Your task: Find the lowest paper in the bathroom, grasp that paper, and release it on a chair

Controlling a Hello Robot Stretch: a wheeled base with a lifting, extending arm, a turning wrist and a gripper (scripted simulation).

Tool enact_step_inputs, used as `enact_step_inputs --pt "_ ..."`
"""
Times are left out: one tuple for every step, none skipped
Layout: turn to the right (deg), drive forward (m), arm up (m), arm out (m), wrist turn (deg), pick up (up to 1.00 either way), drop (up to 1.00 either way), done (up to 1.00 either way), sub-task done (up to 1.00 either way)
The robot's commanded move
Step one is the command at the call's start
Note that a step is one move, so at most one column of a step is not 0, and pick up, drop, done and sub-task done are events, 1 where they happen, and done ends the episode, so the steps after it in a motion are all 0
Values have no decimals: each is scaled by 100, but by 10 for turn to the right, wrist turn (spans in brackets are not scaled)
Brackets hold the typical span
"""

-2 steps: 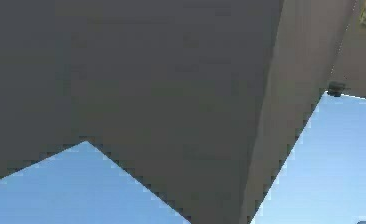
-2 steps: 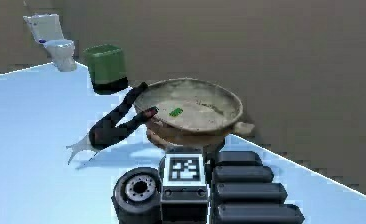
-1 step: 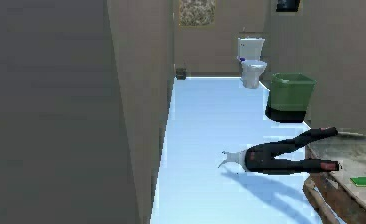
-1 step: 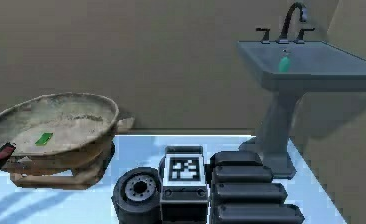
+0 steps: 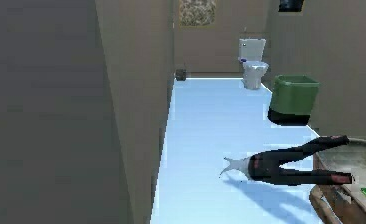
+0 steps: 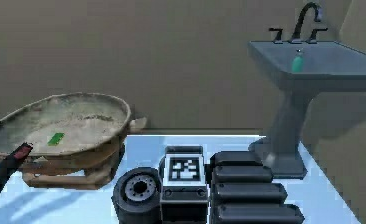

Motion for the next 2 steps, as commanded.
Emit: enact_step_inputs --pt "-450 0 0 0 0 0 0 0 0" --pt "-210 0 0 0 0 0 0 0 0"
